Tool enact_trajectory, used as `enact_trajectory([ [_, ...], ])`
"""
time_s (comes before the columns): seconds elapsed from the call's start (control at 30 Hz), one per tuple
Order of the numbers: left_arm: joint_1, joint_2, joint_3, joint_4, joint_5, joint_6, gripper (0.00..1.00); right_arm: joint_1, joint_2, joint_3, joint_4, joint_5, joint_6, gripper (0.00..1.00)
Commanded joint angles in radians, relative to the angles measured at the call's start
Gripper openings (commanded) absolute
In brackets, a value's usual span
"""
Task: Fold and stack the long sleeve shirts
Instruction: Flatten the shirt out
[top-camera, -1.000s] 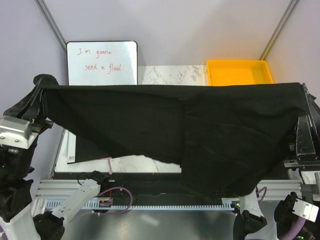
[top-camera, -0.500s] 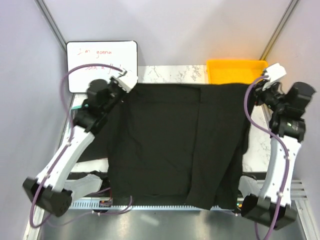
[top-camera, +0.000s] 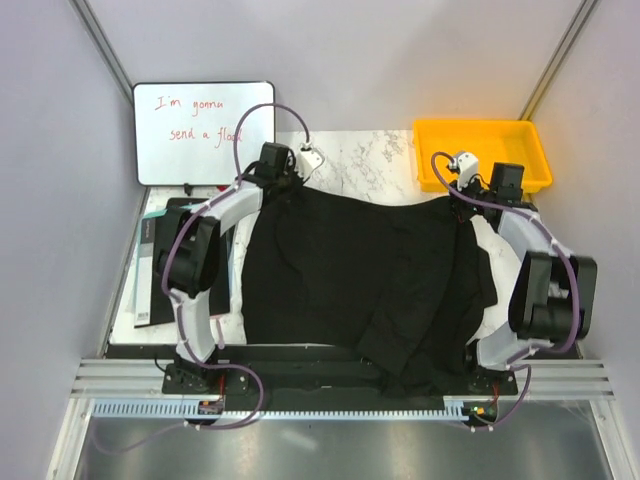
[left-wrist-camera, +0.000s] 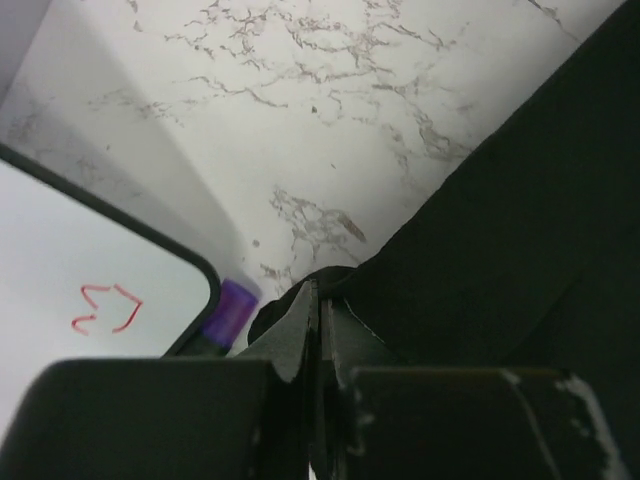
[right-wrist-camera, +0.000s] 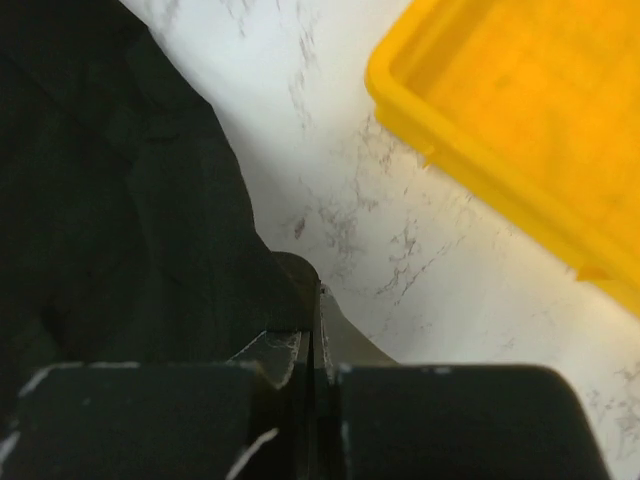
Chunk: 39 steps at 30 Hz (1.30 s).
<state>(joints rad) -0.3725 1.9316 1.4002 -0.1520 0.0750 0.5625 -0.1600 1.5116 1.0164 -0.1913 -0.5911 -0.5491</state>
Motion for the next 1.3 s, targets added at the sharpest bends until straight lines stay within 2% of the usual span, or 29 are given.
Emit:
enact_trajectory([
  [0.0,0.015,0.082,0.161,-0.032,0.022,0.014,0.03,0.005,0.131,0.08,0.115,0.128,-0.002,0.03],
  [0.07,0.02,0.124,0.226,-0.058,-0.016,0.01,0.06,0.007,0.182,0.109,0.115,0.18,0.024,0.18],
  [0.1,0.029,0.132,0.249,-0.089,-0.035,-0.004,0.16,0.005,0.191,0.12,0.105,0.204,0.031,0.37],
  [0.17,0.047,0.095,0.284,-0.139,-0.008,-0.055,0.29,-0.003,0.179,0.137,0.069,0.277,0.038,0.5],
  [0.2,0.069,0.063,0.273,-0.149,0.009,-0.067,0.49,-0.009,0.164,0.142,0.049,0.284,0.032,0.59],
  [0.23,0.079,0.02,0.228,-0.146,0.023,-0.096,0.55,-0.025,0.123,0.148,0.032,0.298,0.029,0.64],
  [0.33,0.116,-0.156,0.113,-0.213,0.216,-0.087,0.63,-0.064,0.049,0.203,-0.132,0.288,-0.021,0.83],
  [0.4,0.094,-0.312,0.018,-0.241,0.343,-0.046,0.63,-0.088,0.012,0.237,-0.299,0.202,-0.101,0.98],
  [0.43,0.08,-0.362,-0.085,-0.262,0.382,-0.003,0.64,-0.098,-0.019,0.241,-0.351,0.183,-0.124,0.98],
  [0.5,0.017,-0.507,-0.183,-0.277,0.471,0.039,0.64,-0.102,-0.039,0.264,-0.512,0.139,-0.207,0.98],
  [0.53,-0.009,-0.561,-0.275,-0.293,0.564,0.057,0.63,-0.108,-0.056,0.266,-0.561,0.101,-0.233,0.98],
  [0.6,-0.153,-0.69,-0.375,-0.278,0.598,0.089,0.63,-0.108,-0.071,0.255,-0.674,0.005,-0.253,0.96],
  [0.63,-0.22,-0.721,-0.471,-0.259,0.579,0.099,0.63,-0.107,-0.065,0.252,-0.701,-0.025,-0.259,0.95],
  [0.67,-0.367,-0.744,-0.51,-0.238,0.56,0.114,0.62,-0.102,-0.057,0.254,-0.753,-0.067,-0.262,0.91],
  [0.73,-0.503,-0.798,-0.618,-0.183,0.475,0.148,0.61,-0.092,-0.024,0.258,-0.792,-0.094,-0.253,0.87],
  [0.77,-0.616,-0.81,-0.653,-0.087,0.432,0.155,0.59,-0.092,-0.018,0.255,-0.793,-0.102,-0.249,0.85],
  [0.87,-0.782,-0.81,-0.753,0.084,0.28,0.203,0.6,-0.092,-0.013,0.235,-0.787,-0.107,-0.241,0.85],
  [1.03,-0.907,-0.715,-0.823,0.322,0.174,0.303,0.63,-0.092,0.002,0.238,-0.787,-0.095,-0.241,0.85],
  [1.13,-0.944,-0.654,-0.845,0.405,0.189,0.353,0.66,-0.092,0.012,0.238,-0.789,-0.087,-0.244,0.85],
  [1.17,-0.965,-0.626,-0.852,0.426,0.19,0.364,0.71,-0.092,0.012,0.238,-0.789,-0.085,-0.245,0.86],
  [1.27,-0.997,-0.577,-0.868,0.505,0.18,0.404,0.73,-0.092,0.022,0.238,-0.789,-0.087,-0.245,0.86],
])
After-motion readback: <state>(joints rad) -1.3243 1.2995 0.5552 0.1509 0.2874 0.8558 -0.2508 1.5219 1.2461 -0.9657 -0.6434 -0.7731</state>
